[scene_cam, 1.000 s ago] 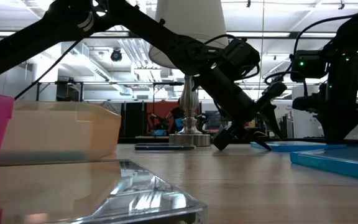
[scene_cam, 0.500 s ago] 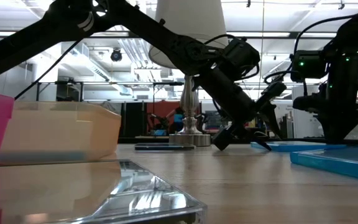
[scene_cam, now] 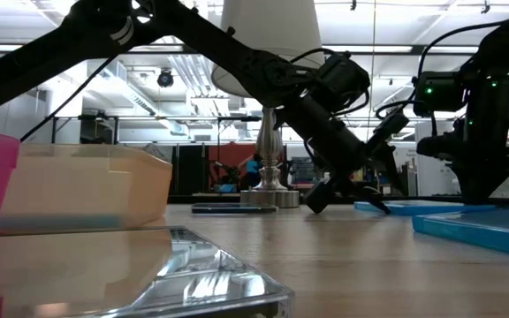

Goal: Pick & place jewel cases by type
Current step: Put the top blue cd case into the orange bin

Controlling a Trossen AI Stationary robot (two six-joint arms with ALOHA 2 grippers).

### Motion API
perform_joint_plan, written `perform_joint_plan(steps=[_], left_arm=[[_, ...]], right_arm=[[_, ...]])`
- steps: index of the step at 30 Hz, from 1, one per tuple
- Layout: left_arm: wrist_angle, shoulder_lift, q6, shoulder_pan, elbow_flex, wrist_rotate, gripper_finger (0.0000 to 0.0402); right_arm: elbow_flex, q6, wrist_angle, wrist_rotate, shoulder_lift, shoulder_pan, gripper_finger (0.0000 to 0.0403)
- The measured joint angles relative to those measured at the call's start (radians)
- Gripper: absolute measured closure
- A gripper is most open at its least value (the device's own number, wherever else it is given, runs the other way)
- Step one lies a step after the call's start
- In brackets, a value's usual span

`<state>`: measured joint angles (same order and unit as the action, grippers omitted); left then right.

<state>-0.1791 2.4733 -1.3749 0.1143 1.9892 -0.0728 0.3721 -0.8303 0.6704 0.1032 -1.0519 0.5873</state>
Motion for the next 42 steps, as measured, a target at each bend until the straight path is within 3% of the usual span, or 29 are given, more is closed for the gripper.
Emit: perform_joint_plan(steps=[26, 42], left_arm=[[-0.033, -0.02, 0.014, 0.0, 0.0, -0.001, 0.0271], [-0.109, -0.04, 0.058, 0.003, -0.047, 0.03, 0.0271]], right_arm=[[-0.002, 0.023, -0.002, 0.034, 0.014, 0.0, 0.0394], [-0.004, 0.026, -0.008, 0.107, 0.013, -0.002, 0.0394]])
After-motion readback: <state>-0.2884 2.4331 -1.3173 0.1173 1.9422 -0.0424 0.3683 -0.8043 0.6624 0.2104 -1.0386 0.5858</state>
